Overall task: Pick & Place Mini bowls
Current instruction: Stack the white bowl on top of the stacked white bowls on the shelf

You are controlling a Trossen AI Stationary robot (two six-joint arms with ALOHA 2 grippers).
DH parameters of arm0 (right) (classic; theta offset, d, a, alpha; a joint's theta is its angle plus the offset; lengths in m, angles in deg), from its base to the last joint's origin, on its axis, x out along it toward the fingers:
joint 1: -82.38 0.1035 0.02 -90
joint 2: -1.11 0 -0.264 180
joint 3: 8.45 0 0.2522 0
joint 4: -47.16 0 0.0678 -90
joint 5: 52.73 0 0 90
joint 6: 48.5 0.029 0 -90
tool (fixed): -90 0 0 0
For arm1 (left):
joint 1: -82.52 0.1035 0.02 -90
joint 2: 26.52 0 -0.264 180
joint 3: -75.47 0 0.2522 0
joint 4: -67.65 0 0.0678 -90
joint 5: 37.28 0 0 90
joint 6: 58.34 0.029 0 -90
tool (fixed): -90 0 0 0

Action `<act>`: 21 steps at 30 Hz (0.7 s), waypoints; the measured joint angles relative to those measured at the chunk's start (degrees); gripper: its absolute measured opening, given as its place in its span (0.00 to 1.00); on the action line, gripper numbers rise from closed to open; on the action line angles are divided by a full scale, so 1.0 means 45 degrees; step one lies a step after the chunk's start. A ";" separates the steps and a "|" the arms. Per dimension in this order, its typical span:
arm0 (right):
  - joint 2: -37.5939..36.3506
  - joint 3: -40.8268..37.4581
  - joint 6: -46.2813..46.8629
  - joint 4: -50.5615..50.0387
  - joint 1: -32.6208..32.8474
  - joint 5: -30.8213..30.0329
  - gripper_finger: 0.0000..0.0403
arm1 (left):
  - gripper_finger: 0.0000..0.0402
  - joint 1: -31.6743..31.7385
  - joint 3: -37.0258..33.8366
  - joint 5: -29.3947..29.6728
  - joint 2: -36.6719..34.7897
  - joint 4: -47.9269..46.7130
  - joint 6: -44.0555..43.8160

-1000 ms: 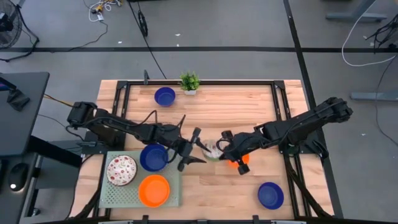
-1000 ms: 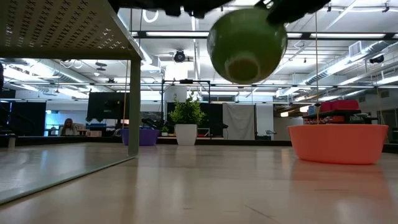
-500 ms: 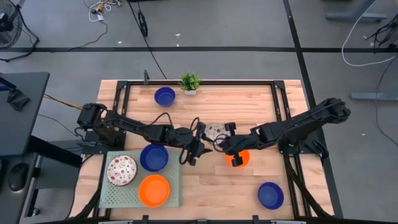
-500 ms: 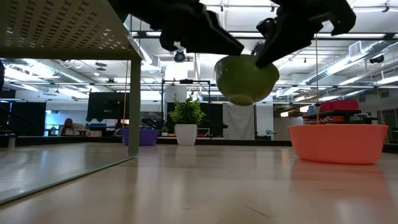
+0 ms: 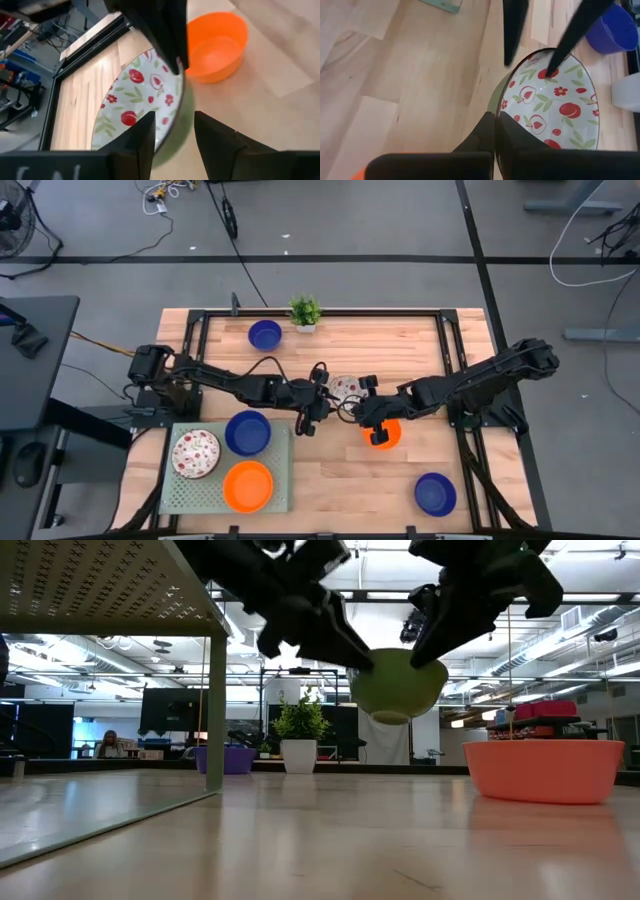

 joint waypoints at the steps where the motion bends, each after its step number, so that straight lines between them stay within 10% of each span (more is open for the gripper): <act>1: -0.0001 0.0000 -0.0046 0.0003 0.0000 0.0032 0.00 | 0.35 0.0049 0.0009 0.0041 0.0112 0.0059 0.0184; 12: 0.0004 -0.0015 -0.0263 -0.0072 0.0001 0.0047 0.00 | 0.33 0.0116 0.0005 0.0112 0.0286 0.0105 0.0457; 21: 0.0004 -0.0010 -0.1521 0.0437 0.0010 0.0154 0.01 | 0.09 0.0161 -0.0029 -0.0486 0.0305 -0.0272 0.1361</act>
